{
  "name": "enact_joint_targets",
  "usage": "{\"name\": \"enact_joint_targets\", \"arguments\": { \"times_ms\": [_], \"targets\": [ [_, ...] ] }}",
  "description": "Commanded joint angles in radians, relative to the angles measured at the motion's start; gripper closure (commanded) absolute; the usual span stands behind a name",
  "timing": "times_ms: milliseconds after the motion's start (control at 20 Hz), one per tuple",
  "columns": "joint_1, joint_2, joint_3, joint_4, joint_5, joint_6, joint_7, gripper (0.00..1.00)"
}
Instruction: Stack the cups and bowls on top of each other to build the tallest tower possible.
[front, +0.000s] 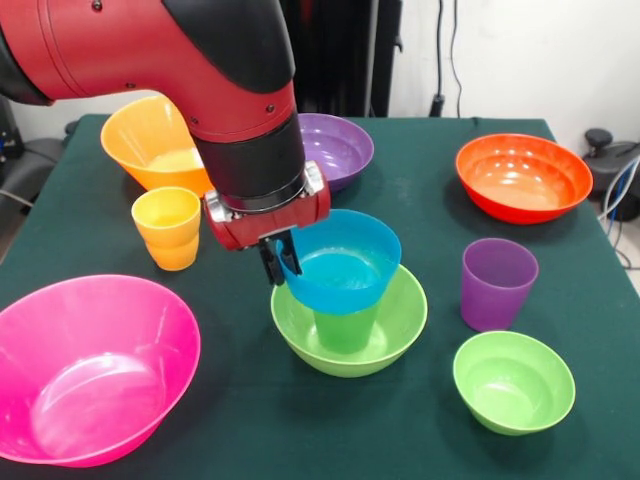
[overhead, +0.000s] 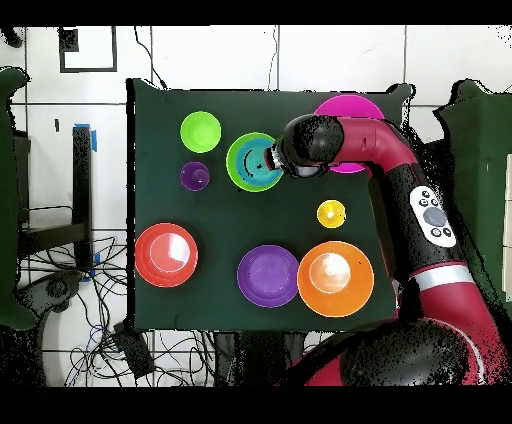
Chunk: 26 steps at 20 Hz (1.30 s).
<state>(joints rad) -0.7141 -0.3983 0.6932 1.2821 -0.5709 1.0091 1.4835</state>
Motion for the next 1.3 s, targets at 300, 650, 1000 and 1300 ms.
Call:
{"name": "enact_joint_targets", "arguments": {
  "times_ms": [300, 650, 1000, 1300],
  "targets": [
    [-0.017, 0.000, -0.041, 0.108, -0.046, -0.032, -0.125, 1.00],
    [-0.012, 0.013, -0.011, 0.069, -0.055, -0.042, -0.168, 1.00],
    [0.026, 0.032, -0.001, 0.014, -0.041, -0.032, -0.141, 1.00],
    [0.030, -0.013, -0.011, 0.071, -0.039, -0.050, -0.097, 1.00]
  ]
}}
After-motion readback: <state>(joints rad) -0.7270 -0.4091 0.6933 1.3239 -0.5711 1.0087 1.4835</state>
